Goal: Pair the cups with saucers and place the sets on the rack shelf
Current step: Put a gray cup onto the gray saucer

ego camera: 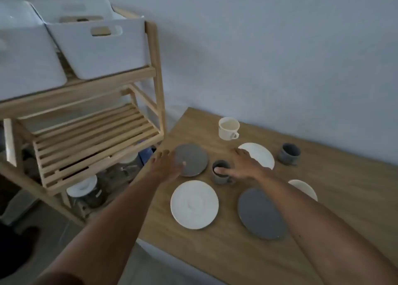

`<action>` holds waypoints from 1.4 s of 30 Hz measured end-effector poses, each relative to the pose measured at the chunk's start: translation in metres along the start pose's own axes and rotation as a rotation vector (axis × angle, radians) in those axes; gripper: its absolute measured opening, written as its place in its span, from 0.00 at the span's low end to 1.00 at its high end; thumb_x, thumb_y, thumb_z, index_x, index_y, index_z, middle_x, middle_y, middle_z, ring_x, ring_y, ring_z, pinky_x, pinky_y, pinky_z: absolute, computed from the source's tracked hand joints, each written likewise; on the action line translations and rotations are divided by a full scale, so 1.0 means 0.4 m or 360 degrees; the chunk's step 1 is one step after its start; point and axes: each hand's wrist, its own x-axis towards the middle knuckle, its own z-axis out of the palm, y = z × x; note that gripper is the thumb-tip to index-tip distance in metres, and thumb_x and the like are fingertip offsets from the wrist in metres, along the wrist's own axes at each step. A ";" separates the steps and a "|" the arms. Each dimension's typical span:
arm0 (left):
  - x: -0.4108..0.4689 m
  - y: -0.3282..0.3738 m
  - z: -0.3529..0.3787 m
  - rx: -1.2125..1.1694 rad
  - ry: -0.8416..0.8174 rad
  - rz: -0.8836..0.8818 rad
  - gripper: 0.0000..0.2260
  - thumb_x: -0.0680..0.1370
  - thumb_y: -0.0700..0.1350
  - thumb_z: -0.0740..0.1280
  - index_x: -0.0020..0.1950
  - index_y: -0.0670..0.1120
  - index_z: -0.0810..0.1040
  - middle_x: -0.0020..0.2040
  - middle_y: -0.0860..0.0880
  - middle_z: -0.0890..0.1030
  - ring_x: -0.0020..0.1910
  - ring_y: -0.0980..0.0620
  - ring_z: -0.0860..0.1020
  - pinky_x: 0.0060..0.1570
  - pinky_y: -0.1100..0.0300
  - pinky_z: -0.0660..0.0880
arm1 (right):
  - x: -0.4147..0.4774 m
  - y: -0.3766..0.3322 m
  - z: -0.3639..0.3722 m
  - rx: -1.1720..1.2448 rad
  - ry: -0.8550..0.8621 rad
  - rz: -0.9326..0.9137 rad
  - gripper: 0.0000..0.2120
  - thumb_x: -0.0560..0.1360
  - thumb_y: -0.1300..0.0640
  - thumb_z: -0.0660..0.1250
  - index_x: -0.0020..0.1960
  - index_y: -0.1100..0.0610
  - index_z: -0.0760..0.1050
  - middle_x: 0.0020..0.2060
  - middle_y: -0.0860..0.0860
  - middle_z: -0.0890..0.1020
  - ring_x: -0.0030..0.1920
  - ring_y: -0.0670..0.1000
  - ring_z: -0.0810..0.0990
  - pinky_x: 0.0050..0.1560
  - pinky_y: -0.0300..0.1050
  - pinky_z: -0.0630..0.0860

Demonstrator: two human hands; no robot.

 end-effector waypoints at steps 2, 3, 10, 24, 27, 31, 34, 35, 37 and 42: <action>0.003 -0.005 0.007 -0.0023 0.0008 -0.0068 0.34 0.74 0.67 0.56 0.74 0.49 0.59 0.69 0.41 0.68 0.70 0.38 0.64 0.67 0.41 0.63 | 0.005 -0.008 0.009 0.0008 -0.0060 -0.0016 0.52 0.58 0.19 0.61 0.73 0.43 0.53 0.75 0.52 0.62 0.75 0.57 0.57 0.67 0.60 0.65; 0.005 -0.009 0.016 -0.0028 0.0004 -0.0090 0.34 0.74 0.66 0.57 0.74 0.49 0.58 0.70 0.41 0.67 0.71 0.37 0.63 0.67 0.41 0.62 | 0.003 -0.011 0.017 0.0017 -0.0088 -0.0006 0.53 0.57 0.18 0.61 0.74 0.43 0.52 0.76 0.51 0.61 0.75 0.57 0.56 0.68 0.61 0.65; 0.011 -0.035 0.044 -0.0259 0.0033 -0.0100 0.30 0.75 0.56 0.64 0.74 0.48 0.59 0.70 0.41 0.69 0.68 0.39 0.69 0.65 0.43 0.68 | 0.012 -0.011 0.058 0.0201 -0.0123 0.0008 0.55 0.55 0.19 0.66 0.74 0.43 0.57 0.74 0.49 0.67 0.70 0.55 0.69 0.62 0.52 0.70; 0.024 -0.055 0.062 -0.0728 0.0098 -0.0128 0.26 0.74 0.53 0.69 0.69 0.50 0.66 0.64 0.47 0.77 0.62 0.44 0.75 0.60 0.47 0.73 | 0.102 -0.057 0.057 0.0478 0.0062 -0.0191 0.37 0.57 0.32 0.76 0.61 0.43 0.69 0.56 0.42 0.78 0.54 0.45 0.78 0.51 0.44 0.77; 0.024 -0.055 0.070 -0.0772 0.0140 -0.0148 0.24 0.74 0.53 0.69 0.67 0.51 0.67 0.63 0.48 0.77 0.62 0.45 0.75 0.60 0.48 0.72 | 0.147 -0.105 0.041 0.0475 0.0101 -0.0288 0.34 0.58 0.32 0.76 0.59 0.44 0.71 0.54 0.41 0.79 0.53 0.44 0.78 0.50 0.44 0.78; 0.023 -0.063 0.077 -0.0801 0.0187 -0.0166 0.24 0.73 0.54 0.69 0.67 0.53 0.67 0.62 0.50 0.78 0.62 0.46 0.75 0.63 0.42 0.70 | 0.200 -0.158 0.046 0.0443 0.0079 -0.0373 0.35 0.58 0.32 0.75 0.59 0.45 0.70 0.53 0.42 0.79 0.51 0.44 0.78 0.47 0.42 0.78; 0.022 -0.064 0.082 -0.0824 0.0222 -0.0135 0.24 0.73 0.54 0.69 0.67 0.53 0.68 0.61 0.50 0.79 0.61 0.48 0.76 0.59 0.49 0.73 | 0.230 -0.181 0.061 0.0395 0.0074 -0.0416 0.36 0.58 0.32 0.76 0.60 0.47 0.71 0.55 0.44 0.79 0.52 0.47 0.79 0.48 0.46 0.79; 0.023 -0.064 0.084 -0.0830 0.0230 -0.0132 0.24 0.73 0.54 0.70 0.67 0.53 0.68 0.61 0.51 0.79 0.61 0.48 0.76 0.58 0.50 0.73 | 0.239 -0.188 0.066 0.0376 0.0069 -0.0429 0.37 0.59 0.33 0.76 0.61 0.48 0.71 0.56 0.46 0.80 0.53 0.47 0.78 0.50 0.48 0.79; 0.022 -0.065 0.086 -0.0841 0.0230 -0.0133 0.24 0.73 0.55 0.69 0.67 0.54 0.68 0.62 0.51 0.78 0.61 0.49 0.76 0.60 0.49 0.73 | 0.251 -0.197 0.075 0.0348 0.0053 -0.0448 0.38 0.59 0.33 0.76 0.62 0.49 0.70 0.57 0.47 0.79 0.54 0.48 0.78 0.51 0.49 0.79; 0.022 -0.065 0.088 -0.0822 0.0245 -0.0100 0.23 0.74 0.55 0.68 0.67 0.54 0.68 0.63 0.51 0.78 0.62 0.50 0.76 0.61 0.51 0.73 | 0.263 -0.211 0.097 0.0340 0.0040 -0.0488 0.37 0.60 0.34 0.76 0.62 0.48 0.70 0.56 0.46 0.80 0.52 0.47 0.78 0.45 0.41 0.74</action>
